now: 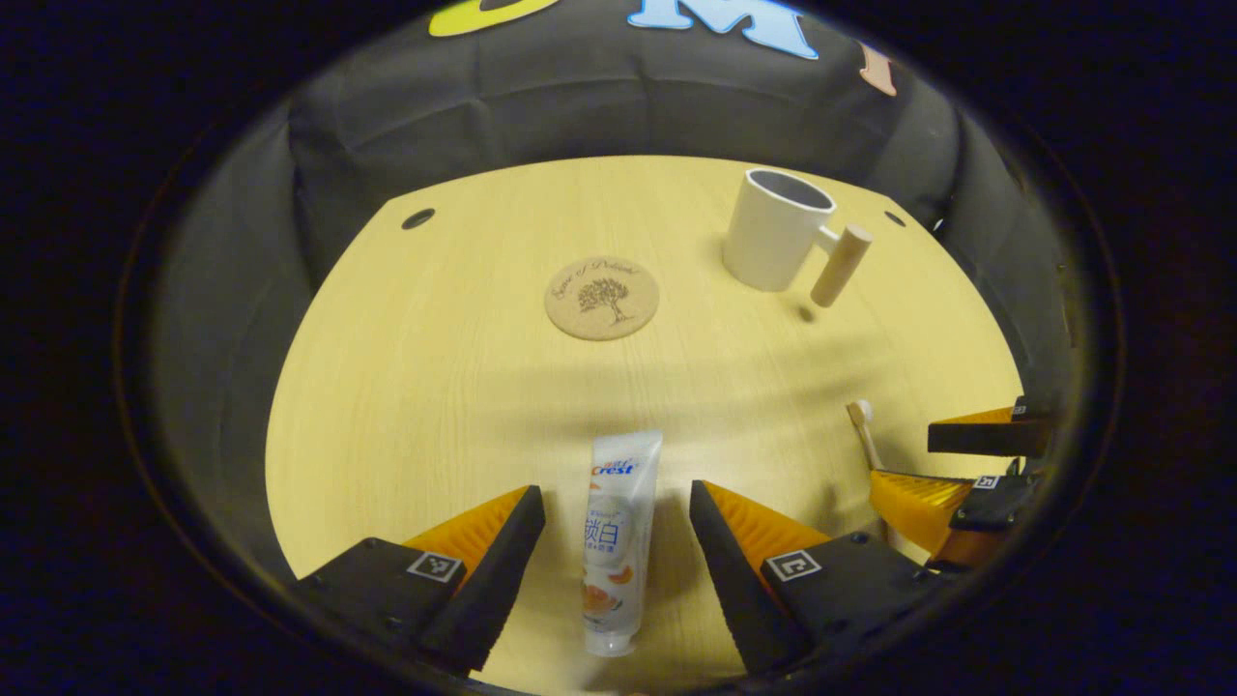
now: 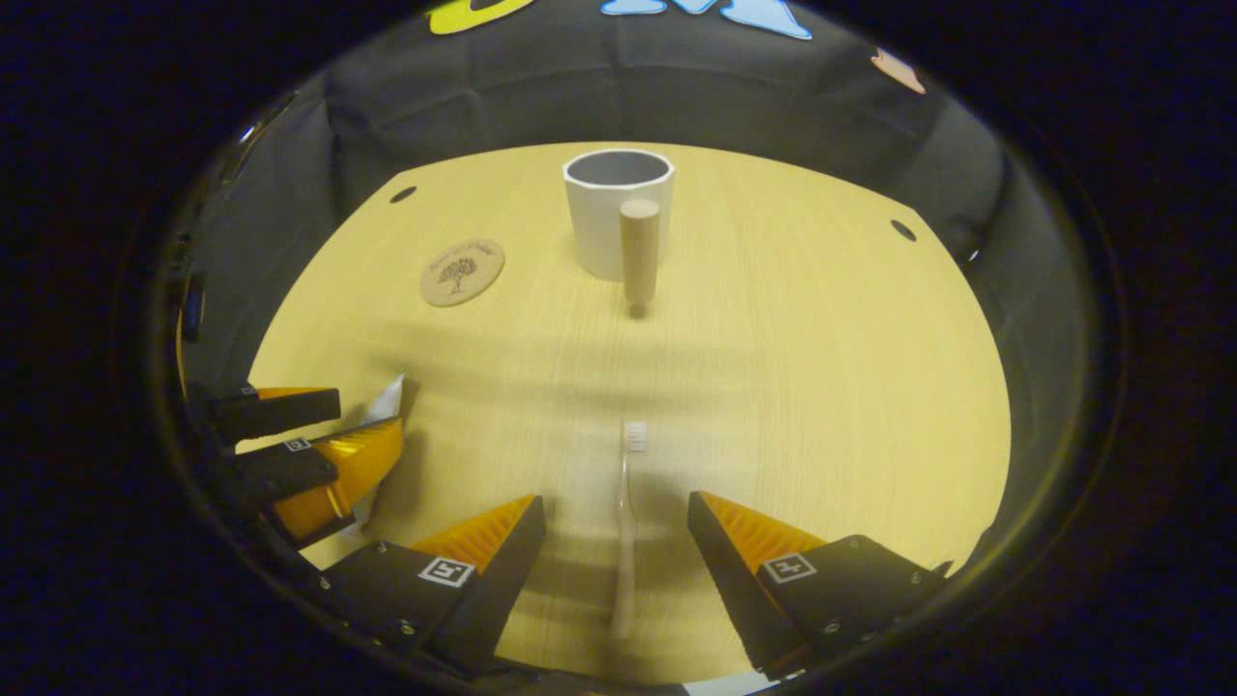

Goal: Put the toothbrush and toothpaste on the desktop into the cup, then pick up the cup and place it on the coaster on the desktop.

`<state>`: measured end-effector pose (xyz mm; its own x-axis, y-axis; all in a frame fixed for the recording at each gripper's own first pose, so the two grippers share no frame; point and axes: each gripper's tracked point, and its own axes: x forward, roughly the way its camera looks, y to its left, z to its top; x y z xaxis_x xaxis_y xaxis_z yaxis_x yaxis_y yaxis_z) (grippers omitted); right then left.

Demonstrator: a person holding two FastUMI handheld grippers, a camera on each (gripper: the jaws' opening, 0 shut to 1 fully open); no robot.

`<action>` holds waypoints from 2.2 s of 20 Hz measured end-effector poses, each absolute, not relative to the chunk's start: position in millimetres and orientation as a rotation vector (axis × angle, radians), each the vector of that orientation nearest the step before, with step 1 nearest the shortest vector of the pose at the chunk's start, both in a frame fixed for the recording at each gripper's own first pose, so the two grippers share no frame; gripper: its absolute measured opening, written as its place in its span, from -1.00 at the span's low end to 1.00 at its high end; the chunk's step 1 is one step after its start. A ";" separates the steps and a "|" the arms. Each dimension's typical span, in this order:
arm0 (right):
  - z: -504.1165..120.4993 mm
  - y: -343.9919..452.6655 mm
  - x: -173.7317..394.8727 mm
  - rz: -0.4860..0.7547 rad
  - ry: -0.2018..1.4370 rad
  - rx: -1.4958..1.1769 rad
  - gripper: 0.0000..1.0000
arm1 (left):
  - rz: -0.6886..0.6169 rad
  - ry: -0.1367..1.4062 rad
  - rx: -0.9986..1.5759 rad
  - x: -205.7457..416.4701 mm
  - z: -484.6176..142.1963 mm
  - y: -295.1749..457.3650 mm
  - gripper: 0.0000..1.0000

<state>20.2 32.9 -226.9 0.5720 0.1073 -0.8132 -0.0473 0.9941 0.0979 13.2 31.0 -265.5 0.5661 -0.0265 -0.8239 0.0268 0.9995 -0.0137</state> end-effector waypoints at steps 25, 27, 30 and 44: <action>-261.3 30.2 -0.7 0.130 1.229 0.027 -0.80 | -0.026 1.097 -0.008 -4.5 -287.8 28.6 -0.09; -259.6 29.8 -1.7 0.142 1.220 0.066 -0.86 | -0.032 1.096 -0.013 -4.8 -287.1 27.9 -0.14; -259.0 28.8 2.0 0.150 1.195 0.100 -0.92 | -0.005 1.075 -0.059 -5.3 -286.1 30.0 -0.46; -218.1 31.7 5.1 0.205 0.987 0.203 -0.93 | 0.013 0.945 -0.131 -8.3 -253.0 25.7 -0.49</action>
